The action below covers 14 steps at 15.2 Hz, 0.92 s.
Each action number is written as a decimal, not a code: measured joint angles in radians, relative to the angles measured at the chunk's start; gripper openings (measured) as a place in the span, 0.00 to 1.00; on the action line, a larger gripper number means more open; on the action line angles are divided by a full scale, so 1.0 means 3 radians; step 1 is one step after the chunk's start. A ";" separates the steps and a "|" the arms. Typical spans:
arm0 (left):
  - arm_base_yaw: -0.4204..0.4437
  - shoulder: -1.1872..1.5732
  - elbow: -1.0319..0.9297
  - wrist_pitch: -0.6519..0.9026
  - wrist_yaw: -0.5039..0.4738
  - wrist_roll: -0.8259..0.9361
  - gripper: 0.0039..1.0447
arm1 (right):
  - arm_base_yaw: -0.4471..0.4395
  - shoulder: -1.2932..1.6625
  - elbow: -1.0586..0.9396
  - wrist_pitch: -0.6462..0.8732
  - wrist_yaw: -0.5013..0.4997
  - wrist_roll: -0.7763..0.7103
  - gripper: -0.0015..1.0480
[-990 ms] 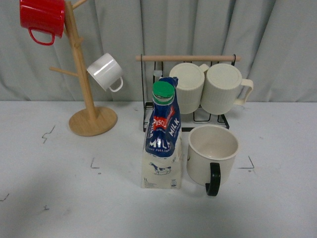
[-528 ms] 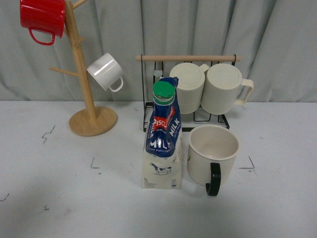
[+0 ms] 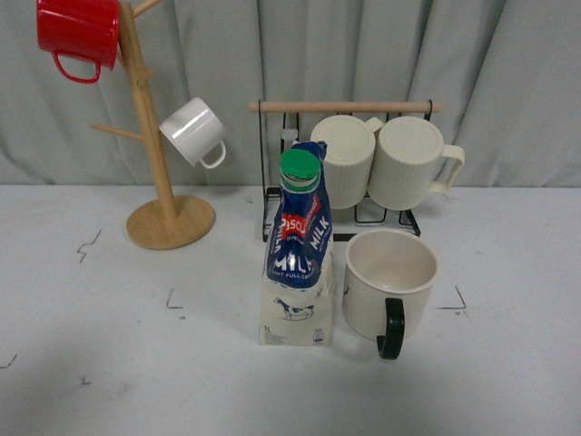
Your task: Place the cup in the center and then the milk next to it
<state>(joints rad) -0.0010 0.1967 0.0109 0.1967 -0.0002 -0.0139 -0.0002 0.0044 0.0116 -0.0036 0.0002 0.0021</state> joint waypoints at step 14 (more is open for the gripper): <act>0.0000 -0.0631 0.0003 -0.0668 0.0000 0.0001 0.94 | 0.0000 0.0000 0.0000 0.0000 -0.0001 0.0000 0.94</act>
<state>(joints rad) -0.0010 0.0074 0.0116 -0.0036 -0.0002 -0.0135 -0.0002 0.0044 0.0116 -0.0036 -0.0002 0.0021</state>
